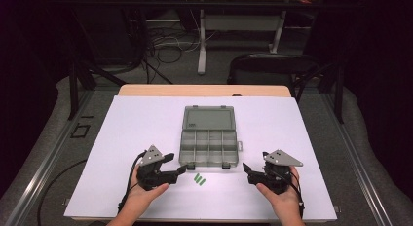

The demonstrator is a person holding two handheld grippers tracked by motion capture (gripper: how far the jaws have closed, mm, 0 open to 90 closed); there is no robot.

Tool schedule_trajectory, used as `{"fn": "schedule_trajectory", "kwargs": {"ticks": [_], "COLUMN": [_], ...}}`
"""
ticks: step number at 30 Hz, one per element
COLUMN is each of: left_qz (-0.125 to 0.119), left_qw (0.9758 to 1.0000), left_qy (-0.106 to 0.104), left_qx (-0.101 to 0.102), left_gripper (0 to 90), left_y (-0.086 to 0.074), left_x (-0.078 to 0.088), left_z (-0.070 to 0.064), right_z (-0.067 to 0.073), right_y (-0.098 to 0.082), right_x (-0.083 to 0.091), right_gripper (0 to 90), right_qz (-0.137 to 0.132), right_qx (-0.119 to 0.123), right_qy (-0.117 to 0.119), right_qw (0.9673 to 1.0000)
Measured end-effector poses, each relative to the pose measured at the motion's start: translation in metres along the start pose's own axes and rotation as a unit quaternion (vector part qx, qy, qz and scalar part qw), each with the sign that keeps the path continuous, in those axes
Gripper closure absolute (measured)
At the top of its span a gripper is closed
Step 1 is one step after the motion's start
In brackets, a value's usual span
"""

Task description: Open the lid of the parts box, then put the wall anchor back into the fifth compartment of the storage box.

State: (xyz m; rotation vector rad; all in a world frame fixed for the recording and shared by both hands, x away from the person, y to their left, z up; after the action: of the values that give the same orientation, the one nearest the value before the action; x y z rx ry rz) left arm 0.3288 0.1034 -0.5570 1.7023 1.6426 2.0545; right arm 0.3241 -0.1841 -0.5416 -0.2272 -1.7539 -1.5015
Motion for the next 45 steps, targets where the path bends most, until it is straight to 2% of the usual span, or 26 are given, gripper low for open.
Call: {"fn": "schedule_trajectory", "kwargs": {"ticks": [2,5,6,7,10,11,12,13,16,17,18,19,21,22,23,25,27,29,30,31,35,36,38,39,42,45], "left_qz": [0.008,0.012,0.017,0.018,0.032,0.036,0.04,0.045,0.053,0.055,0.056,0.059,0.066,0.066,0.066,0.069,0.071,0.073,0.073,0.074,0.077,0.077,0.077,0.079,0.085,0.088], "left_qw": [1.0,0.9999,0.9998,0.9998,0.9993,0.9992,0.999,0.9988,0.9984,0.9983,0.9983,0.9982,0.9977,0.9977,0.9977,0.9975,0.9974,0.9972,0.9972,0.9972,0.997,0.997,0.997,0.9969,0.9964,0.9961], "left_qy": [0.004,-0.006,-0.008,-0.011,-0.019,-0.019,-0.015,-0.013,-0.001,0.0,-0.003,-0.003,-0.001,-0.001,0.001,-0.003,-0.007,-0.01,-0.009,-0.011,-0.007,-0.008,-0.003,-0.001,0.005,0.001], "left_qx": [-0.003,-0.002,-0.006,-0.005,-0.01,-0.008,-0.008,-0.012,-0.018,-0.017,-0.015,-0.013,-0.016,-0.014,-0.015,-0.015,-0.01,-0.01,-0.009,-0.008,-0.004,-0.002,-0.001,0.002,0.0,0.009], "left_gripper": [34.8,34.8,34.8,34.9,34.8,34.8,34.9,35.3,35.8,36.1,37.7,39.1,41.1,41.8,42.2,45.5,46.8,49.9,50.2,51.5,54.6,55.9,57.3,58.2,60.6,65.4], "left_y": [-0.001,-0.001,-0.001,-0.001,-0.004,-0.005,-0.005,-0.006,-0.008,-0.008,-0.008,-0.009,-0.009,-0.009,-0.01,-0.01,-0.01,-0.01,-0.01,-0.01,-0.01,-0.01,-0.01,-0.011,-0.011,-0.012], "left_x": [-0.004,-0.01,-0.011,-0.013,-0.018,-0.02,-0.022,-0.024,-0.028,-0.028,-0.029,-0.029,-0.03,-0.031,-0.032,-0.033,-0.034,-0.034,-0.035,-0.035,-0.037,-0.037,-0.038,-0.038,-0.039,-0.039], "left_z": [-0.004,-0.01,-0.011,-0.013,-0.017,-0.018,-0.019,-0.019,-0.019,-0.019,-0.02,-0.02,-0.02,-0.021,-0.021,-0.021,-0.023,-0.024,-0.024,-0.025,-0.025,-0.025,-0.024,-0.024,-0.022,-0.022], "right_z": [-0.001,-0.001,-0.002,-0.002,-0.004,-0.004,-0.005,-0.005,-0.006,-0.006,-0.007,-0.007,-0.007,-0.007,-0.008,-0.008,-0.008,-0.008,-0.009,-0.009,-0.009,-0.01,-0.01,-0.01,-0.01,-0.01], "right_y": [0.0,-0.001,-0.003,-0.002,-0.002,-0.002,-0.001,-0.003,-0.003,-0.004,-0.004,-0.003,-0.003,-0.001,-0.004,-0.004,-0.002,-0.002,-0.004,-0.003,-0.003,-0.004,-0.004,-0.003,-0.004,-0.004], "right_x": [0.0,0.0,0.001,-0.001,-0.002,-0.001,-0.003,-0.002,-0.002,0.0,0.0,-0.002,-0.002,-0.003,0.0,0.001,-0.001,-0.001,0.0,-0.001,-0.001,0.001,0.0,-0.001,-0.001,-0.002], "right_gripper": [19.9,20.8,21.0,21.2,22.0,22.2,22.5,22.6,22.8,22.8,22.9,23.0,23.0,23.0,23.0,23.0,23.0,23.0,23.0,23.0,23.0,23.0,23.0,23.0,23.1,23.2], "right_qz": [0.002,0.004,0.014,0.004,0.001,0.004,-0.005,0.005,0.004,0.015,0.014,0.0,0.0,-0.014,0.009,0.009,-0.006,-0.006,0.007,-0.001,-0.006,0.006,0.005,-0.004,0.006,0.001], "right_qx": [0.001,-0.001,-0.001,-0.003,-0.005,-0.005,-0.007,-0.006,-0.008,-0.006,-0.007,-0.01,-0.011,-0.013,-0.008,-0.009,-0.014,-0.013,-0.009,-0.01,-0.014,-0.013,-0.013,-0.015,-0.012,-0.015], "right_qy": [0.0,-0.001,-0.001,-0.001,-0.007,-0.002,-0.005,-0.002,-0.002,-0.003,-0.003,-0.008,-0.009,-0.008,-0.004,-0.003,-0.007,-0.006,-0.002,-0.003,-0.003,-0.002,-0.002,-0.003,-0.002,-0.003], "right_qw": [1.0,1.0,0.9999,1.0,1.0,1.0,0.9999,1.0,1.0,0.9999,0.9999,0.9999,0.9999,0.9998,0.9999,0.9999,0.9999,0.9999,0.9999,0.9999,0.9999,0.9999,0.9999,0.9999,0.9999,0.9999]}}
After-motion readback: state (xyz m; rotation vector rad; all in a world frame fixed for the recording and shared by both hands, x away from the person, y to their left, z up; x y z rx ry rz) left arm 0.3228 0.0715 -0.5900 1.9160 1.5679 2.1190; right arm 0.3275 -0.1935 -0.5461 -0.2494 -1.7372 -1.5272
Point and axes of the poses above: each handheld gripper's, and its own axes: x roughly backward along the jaws, y roughly out of its top, z roughly to its left, the point moved 7 cm from there along -x, roughly forward along the jaws, and after that the axes turned 12 degrees about z, right-handed, at the moved point
